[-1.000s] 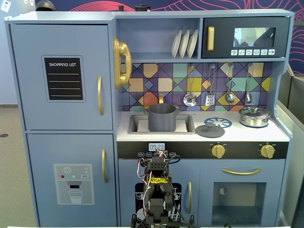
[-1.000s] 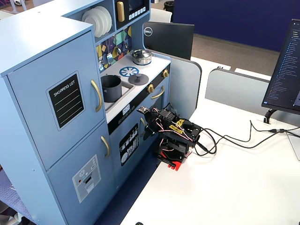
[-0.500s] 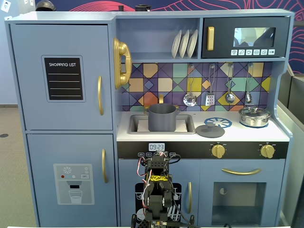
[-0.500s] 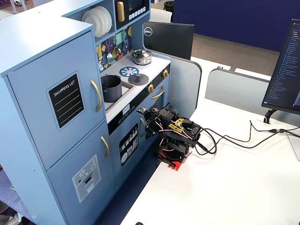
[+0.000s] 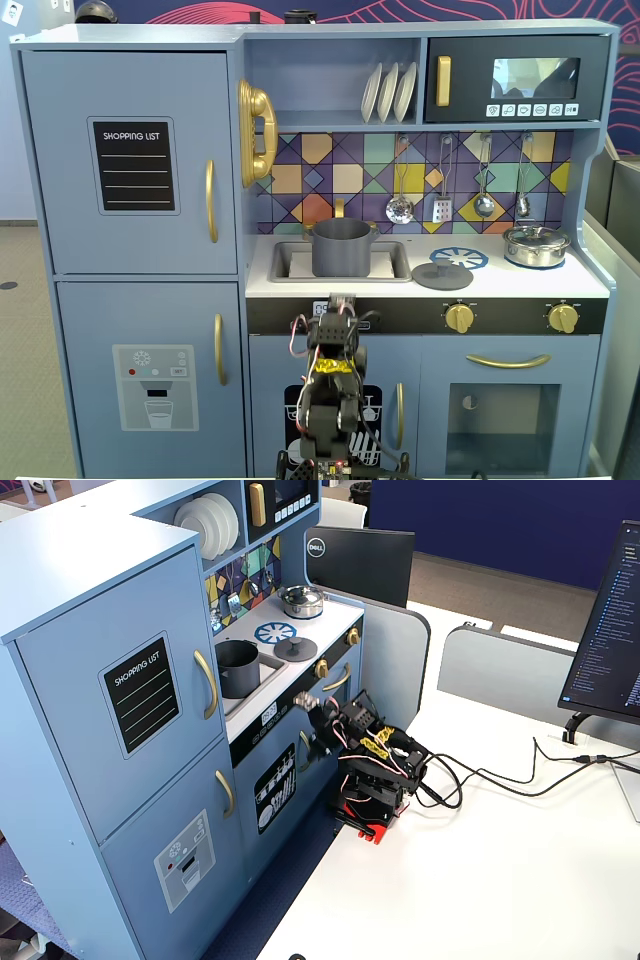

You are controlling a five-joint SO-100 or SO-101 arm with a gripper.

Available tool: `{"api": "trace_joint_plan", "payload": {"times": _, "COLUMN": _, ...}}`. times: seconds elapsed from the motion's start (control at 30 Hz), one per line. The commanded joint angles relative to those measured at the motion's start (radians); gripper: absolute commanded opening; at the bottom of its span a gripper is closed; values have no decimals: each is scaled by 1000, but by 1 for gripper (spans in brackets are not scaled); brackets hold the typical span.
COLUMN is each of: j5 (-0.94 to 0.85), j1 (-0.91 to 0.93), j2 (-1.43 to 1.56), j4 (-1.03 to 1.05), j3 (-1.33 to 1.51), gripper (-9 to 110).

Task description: Pick up the lid from the counter and put it on the gray recipient

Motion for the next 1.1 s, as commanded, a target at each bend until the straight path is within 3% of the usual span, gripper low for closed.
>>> {"api": "trace_joint_plan", "payload": {"times": 0.0, "j5": 52, "j1": 78, "j2": -117, "j4": -135, "j3": -213, "gripper": 0}}
{"api": "trace_joint_plan", "payload": {"times": 0.23, "j5": -72, "j1": 256, "j2": -218, "j4": -318, "j3": -505, "gripper": 0}}
{"api": "trace_joint_plan", "payload": {"times": 0.43, "j5": -72, "j1": 419, "j2": -230, "j4": -802, "j3": -396, "gripper": 1}}
{"api": "trace_joint_plan", "payload": {"times": 0.6, "j5": -12, "j1": 509, "j2": -299, "j4": -1209, "j3": -218, "gripper": 16}}
{"api": "trace_joint_plan", "payload": {"times": 0.8, "j5": 9, "j1": 545, "j2": -423, "j4": -1351, "j3": -187, "gripper": 27}}
{"api": "trace_joint_plan", "payload": {"times": 1.07, "j5": 3, "j1": 546, "j2": -595, "j4": -1433, "j3": -267, "gripper": 29}}
